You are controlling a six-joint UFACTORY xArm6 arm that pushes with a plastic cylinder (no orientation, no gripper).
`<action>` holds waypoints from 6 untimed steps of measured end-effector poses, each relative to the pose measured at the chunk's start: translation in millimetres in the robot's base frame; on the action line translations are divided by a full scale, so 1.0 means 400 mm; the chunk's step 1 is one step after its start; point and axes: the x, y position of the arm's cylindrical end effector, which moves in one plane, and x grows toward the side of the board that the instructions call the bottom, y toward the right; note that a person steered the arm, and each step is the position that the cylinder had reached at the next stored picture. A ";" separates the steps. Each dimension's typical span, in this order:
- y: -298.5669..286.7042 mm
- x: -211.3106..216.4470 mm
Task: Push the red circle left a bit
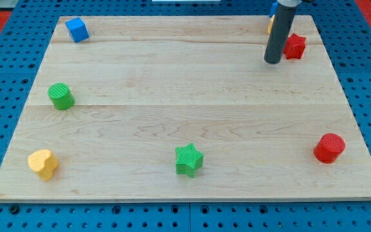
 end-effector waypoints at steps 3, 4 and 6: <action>0.289 0.307; 0.310 0.428; 0.203 0.462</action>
